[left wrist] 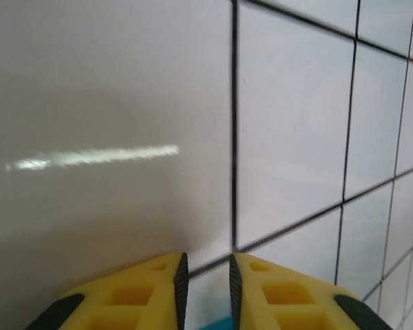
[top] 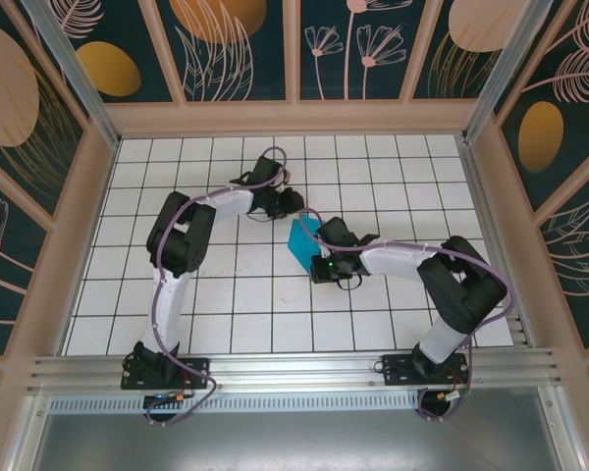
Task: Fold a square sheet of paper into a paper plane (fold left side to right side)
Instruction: Fourth fold the wing at the center of the table.
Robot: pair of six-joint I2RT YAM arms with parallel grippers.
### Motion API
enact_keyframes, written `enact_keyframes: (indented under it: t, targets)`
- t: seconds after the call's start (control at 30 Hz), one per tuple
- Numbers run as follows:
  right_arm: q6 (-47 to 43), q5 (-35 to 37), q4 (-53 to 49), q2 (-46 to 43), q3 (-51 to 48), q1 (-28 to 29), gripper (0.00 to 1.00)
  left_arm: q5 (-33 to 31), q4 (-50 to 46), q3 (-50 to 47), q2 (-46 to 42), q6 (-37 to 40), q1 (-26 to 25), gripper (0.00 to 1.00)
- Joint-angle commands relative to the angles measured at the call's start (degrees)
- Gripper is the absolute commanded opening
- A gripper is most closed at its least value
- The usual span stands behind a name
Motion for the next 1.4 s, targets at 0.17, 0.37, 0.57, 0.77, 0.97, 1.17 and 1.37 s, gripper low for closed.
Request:
enact_keyframes:
  t: [0.17, 0.37, 0.57, 0.77, 0.97, 1.17, 1.37]
  targets:
    - [-1.0, 1.97, -3.56, -1.14, 0.58, 0.39, 0.17, -3.51, -3.52, -1.94, -12.92, 5.47, 4.31, 0.35]
    - [-1.0, -2.44, -0.51, -11.22, 0.63, -4.63, 0.34, 0.48, 3.79, -18.41, -26.11, 2.54, 4.22, 0.42]
    - [-0.97, -9.17, 5.56, -20.57, -3.81, -15.65, 0.48, 6.41, 13.73, -30.69, -29.03, -2.97, 0.9, 0.45]
    - [0.58, -14.96, 11.87, -22.88, -8.39, -20.82, 0.5, 7.09, 17.64, -28.89, -22.23, -5.13, -2.89, 0.45]
    - [0.67, -15.1, 11.77, -24.72, -10.87, -21.34, 0.5, 7.8, 17.81, -23.95, -15.48, -5.64, -4.21, 0.45]
    - [0.33, -15.3, 10.59, -25.61, -11.95, -22.46, 0.5, 9.12, 18.34, -21.76, -12.28, -6.19, -4.37, 0.43]
    - [0.31, -16.05, 10.33, -26.01, -11.96, -23.48, 0.5, 10.35, 18.05, -18.61, -8.53, -6.54, -4.81, 0.41]
